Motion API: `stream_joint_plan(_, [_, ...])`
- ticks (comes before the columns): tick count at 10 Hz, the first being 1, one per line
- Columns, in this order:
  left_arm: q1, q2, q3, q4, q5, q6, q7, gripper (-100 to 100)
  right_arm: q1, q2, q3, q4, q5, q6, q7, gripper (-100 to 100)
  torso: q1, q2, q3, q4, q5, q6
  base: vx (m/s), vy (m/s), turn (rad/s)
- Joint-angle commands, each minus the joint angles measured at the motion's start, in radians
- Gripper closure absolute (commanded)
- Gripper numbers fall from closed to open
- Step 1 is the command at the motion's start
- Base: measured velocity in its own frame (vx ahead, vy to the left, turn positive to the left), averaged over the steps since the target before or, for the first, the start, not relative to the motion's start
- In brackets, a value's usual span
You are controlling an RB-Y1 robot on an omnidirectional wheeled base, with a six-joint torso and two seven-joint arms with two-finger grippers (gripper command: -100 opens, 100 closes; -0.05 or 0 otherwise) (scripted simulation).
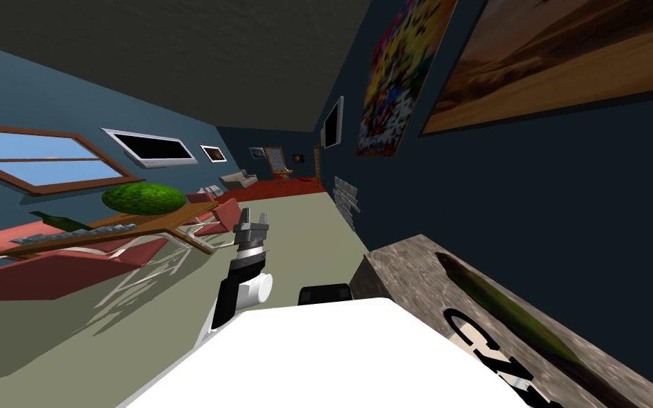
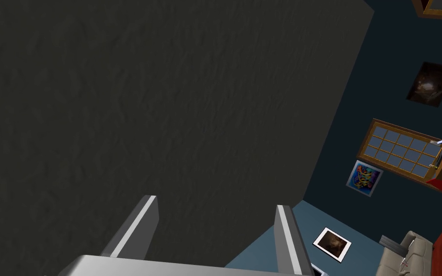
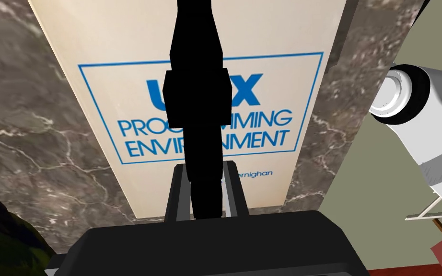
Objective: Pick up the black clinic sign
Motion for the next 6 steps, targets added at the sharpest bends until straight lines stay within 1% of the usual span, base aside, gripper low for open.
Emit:
stream_joint_plan(1, [0.0, 0.0, 0.0, 0.0, 0.0, 0.0, 0.0, 0, 0.0, 0.0, 0.0, 0.0, 0.0, 0.0, 0.0, 100, 0.0, 0.0, 0.0, 0.0, 0.0, 0.0, 0.0, 0.0, 0.0])
stream_joint_plan(2, [0.0, 0.0, 0.0, 0.0, 0.0, 0.0, 0.0, 0, 0.0, 0.0, 0.0, 0.0, 0.0, 0.0, 0.0, 100, 0.0, 0.0, 0.0, 0.0, 0.0, 0.0, 0.0, 0.0, 0.0])
stream_joint_plan(3, [0.0, 0.0, 0.0, 0.0, 0.0, 0.0, 0.0, 0, 0.0, 0.0, 0.0, 0.0, 0.0, 0.0, 0.0, 0, 0.0, 0.0, 0.0, 0.0, 0.0, 0.0, 0.0, 0.0, 0.0])
stream_joint_plan(4, [0.0, 0.0, 0.0, 0.0, 0.0, 0.0, 0.0, 0, 0.032, 0.004, -0.038, -0.019, -0.003, -0.011, -0.004, 100, 0.0, 0.0, 0.0, 0.0, 0.0, 0.0, -0.011, -0.001, -0.052])
stream_joint_plan(5, [0.0, 0.0, 0.0, 0.0, 0.0, 0.0, 0.0, 0, 0.043, 0.005, -0.05, -0.026, -0.004, -0.014, -0.006, 100, 0.0, 0.001, 0.0, 0.0, 0.001, 0.001, -0.018, -0.004, -0.054])
stream_joint_plan(6, [0.0, 0.0, 0.0, 0.0, 0.0, 0.0, 0.0, 0, 0.064, 0.006, -0.075, -0.039, -0.006, -0.02, -0.011, 100, 0.001, 0.001, 0.001, 0.0, 0.001, 0.001, -0.018, -0.003, -0.032])
